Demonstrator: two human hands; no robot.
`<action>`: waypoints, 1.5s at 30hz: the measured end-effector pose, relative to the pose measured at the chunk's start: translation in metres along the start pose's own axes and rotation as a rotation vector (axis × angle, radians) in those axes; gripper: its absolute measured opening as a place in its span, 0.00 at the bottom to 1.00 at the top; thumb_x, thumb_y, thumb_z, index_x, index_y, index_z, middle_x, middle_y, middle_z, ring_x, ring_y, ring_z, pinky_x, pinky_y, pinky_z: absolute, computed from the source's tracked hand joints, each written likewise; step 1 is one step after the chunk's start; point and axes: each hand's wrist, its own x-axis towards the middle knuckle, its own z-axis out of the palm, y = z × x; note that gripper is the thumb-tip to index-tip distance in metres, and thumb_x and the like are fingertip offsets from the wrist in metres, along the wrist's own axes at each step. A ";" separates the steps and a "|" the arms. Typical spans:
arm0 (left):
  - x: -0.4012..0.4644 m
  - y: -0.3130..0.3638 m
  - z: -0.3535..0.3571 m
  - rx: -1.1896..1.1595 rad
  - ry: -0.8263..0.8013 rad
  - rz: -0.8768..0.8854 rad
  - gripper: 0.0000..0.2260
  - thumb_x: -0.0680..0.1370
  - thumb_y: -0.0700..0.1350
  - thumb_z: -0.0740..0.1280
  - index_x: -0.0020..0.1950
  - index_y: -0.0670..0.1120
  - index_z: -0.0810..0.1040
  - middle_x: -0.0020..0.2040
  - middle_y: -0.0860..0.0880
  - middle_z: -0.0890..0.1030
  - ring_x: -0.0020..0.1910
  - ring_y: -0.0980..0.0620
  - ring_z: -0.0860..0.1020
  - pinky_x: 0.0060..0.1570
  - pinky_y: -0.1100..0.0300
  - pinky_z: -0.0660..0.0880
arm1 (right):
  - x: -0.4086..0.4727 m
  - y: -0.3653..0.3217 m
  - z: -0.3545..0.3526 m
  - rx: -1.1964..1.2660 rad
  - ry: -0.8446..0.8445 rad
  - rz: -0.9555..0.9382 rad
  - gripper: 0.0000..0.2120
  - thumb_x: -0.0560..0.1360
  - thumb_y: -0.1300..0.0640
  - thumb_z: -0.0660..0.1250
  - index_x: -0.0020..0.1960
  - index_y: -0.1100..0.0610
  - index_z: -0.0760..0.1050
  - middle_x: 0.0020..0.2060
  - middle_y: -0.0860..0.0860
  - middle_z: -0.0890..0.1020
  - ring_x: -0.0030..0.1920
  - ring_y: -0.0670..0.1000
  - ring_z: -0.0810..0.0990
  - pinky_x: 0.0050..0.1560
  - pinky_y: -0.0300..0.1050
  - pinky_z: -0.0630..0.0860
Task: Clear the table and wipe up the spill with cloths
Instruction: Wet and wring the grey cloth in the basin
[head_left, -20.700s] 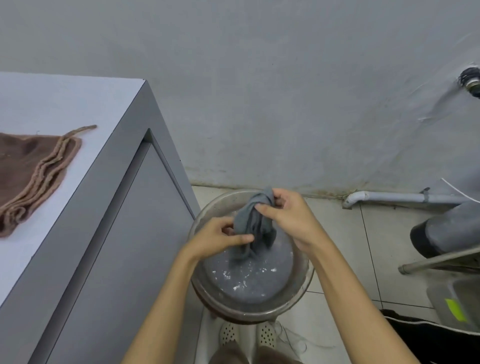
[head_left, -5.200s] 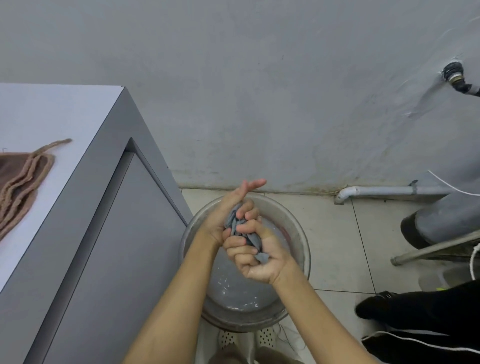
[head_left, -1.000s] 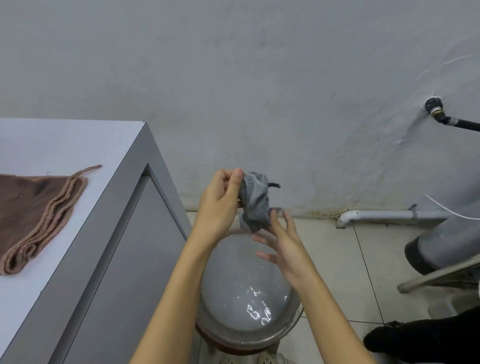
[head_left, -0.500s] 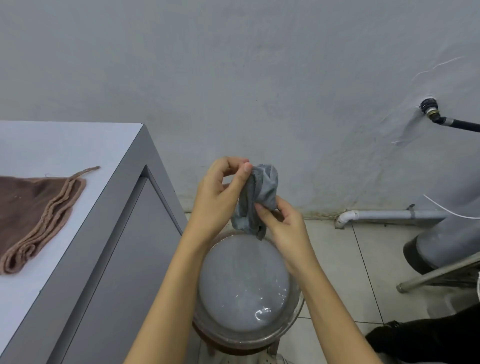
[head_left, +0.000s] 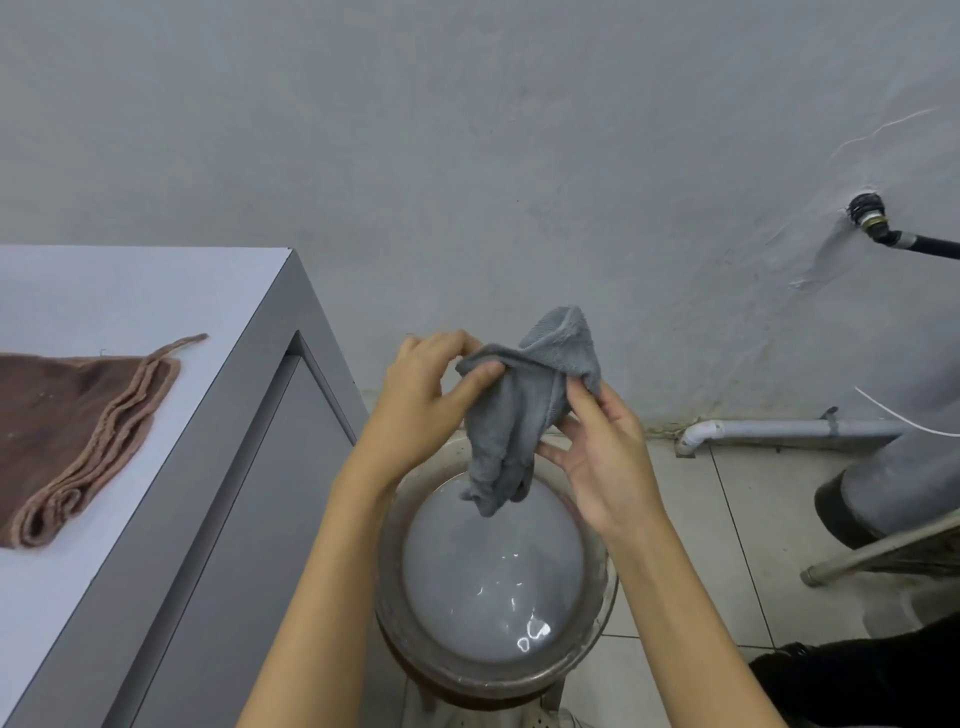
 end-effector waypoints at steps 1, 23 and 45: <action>-0.001 0.004 -0.001 -0.095 0.025 -0.016 0.08 0.79 0.50 0.62 0.46 0.47 0.75 0.43 0.55 0.78 0.47 0.55 0.72 0.48 0.60 0.69 | -0.001 0.002 0.000 -0.008 -0.007 0.025 0.09 0.78 0.57 0.61 0.55 0.57 0.78 0.50 0.55 0.82 0.52 0.53 0.81 0.46 0.53 0.80; 0.004 -0.011 -0.027 0.100 -0.214 -0.052 0.18 0.66 0.55 0.76 0.51 0.54 0.75 0.43 0.56 0.79 0.45 0.57 0.77 0.44 0.61 0.75 | 0.004 -0.027 0.013 -0.087 -0.057 -0.053 0.08 0.77 0.59 0.64 0.42 0.59 0.78 0.36 0.53 0.83 0.39 0.52 0.83 0.41 0.48 0.81; -0.033 -0.058 0.060 -0.475 -0.946 -1.046 0.60 0.55 0.81 0.38 0.62 0.38 0.76 0.56 0.42 0.82 0.55 0.46 0.81 0.55 0.54 0.72 | 0.005 -0.030 0.004 0.192 -0.012 0.078 0.06 0.77 0.59 0.63 0.46 0.62 0.75 0.42 0.57 0.79 0.42 0.56 0.84 0.42 0.50 0.82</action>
